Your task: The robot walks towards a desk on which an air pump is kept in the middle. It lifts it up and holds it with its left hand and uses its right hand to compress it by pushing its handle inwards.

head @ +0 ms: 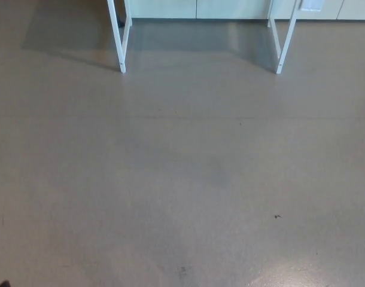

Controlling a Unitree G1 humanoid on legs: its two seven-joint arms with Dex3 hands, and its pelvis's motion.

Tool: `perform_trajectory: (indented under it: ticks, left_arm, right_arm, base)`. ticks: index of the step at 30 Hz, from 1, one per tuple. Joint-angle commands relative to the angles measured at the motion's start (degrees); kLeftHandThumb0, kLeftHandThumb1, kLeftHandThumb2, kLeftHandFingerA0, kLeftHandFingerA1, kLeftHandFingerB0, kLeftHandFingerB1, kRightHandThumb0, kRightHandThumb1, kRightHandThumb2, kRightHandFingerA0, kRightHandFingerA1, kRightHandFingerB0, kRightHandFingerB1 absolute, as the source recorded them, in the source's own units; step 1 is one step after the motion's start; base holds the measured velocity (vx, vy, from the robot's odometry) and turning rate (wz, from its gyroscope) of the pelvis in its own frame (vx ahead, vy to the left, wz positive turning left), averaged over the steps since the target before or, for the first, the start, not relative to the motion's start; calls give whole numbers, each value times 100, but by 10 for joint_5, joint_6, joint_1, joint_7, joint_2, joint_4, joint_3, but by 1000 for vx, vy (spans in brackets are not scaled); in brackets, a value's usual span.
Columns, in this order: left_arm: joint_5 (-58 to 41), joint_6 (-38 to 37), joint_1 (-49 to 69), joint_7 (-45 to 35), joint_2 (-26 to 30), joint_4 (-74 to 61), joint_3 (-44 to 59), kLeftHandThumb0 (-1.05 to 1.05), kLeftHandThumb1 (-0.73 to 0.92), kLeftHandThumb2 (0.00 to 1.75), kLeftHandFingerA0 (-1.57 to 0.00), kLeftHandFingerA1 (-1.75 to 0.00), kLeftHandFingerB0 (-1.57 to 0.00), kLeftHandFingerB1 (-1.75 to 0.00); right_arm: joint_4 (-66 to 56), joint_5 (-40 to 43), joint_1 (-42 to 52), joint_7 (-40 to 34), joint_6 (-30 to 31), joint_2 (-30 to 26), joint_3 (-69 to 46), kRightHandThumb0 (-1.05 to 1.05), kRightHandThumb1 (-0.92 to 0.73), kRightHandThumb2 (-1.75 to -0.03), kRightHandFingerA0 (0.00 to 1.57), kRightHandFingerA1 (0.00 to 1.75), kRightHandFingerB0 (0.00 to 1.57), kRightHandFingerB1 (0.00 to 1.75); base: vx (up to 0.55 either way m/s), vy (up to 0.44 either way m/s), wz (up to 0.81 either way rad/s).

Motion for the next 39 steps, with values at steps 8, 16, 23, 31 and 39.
perform_trajectory:
  ticks: [8,16,23,31,39]
  left_arm:
    - [-77,23,13,-57,4,-15,51,-11,75,62,-44,-42,-31,-32]
    - [-77,23,24,-54,1,-34,34,-14,74,61,-42,-42,-33,-33]
    - [-79,20,30,-61,2,-41,24,-12,74,62,-39,-41,-31,-33]
    - [-66,8,39,-56,5,-43,5,-14,75,62,-39,-40,-33,-33]
    - [-62,6,41,-51,7,-44,-8,-14,77,62,-41,-41,-33,-33]
  right_arm:
    - [-4,69,-8,40,-52,-2,-57,-30,-68,-60,61,46,45,39]
    - [-1,70,-10,37,-55,-5,-52,-30,-69,-60,60,47,44,39]
    - [11,67,-15,36,-59,-8,-44,-30,-71,-61,58,46,43,39]
    - [26,64,-29,30,-64,-10,-37,-28,-71,-60,61,46,46,39]
    - [25,59,-36,26,-62,-13,-26,-31,-69,-60,61,46,47,39]
  base:
    - [-103,-54,0]
    - [118,162,-14]
    - [248,245,4]
    - [281,-72,14]
    - [355,-145,12]
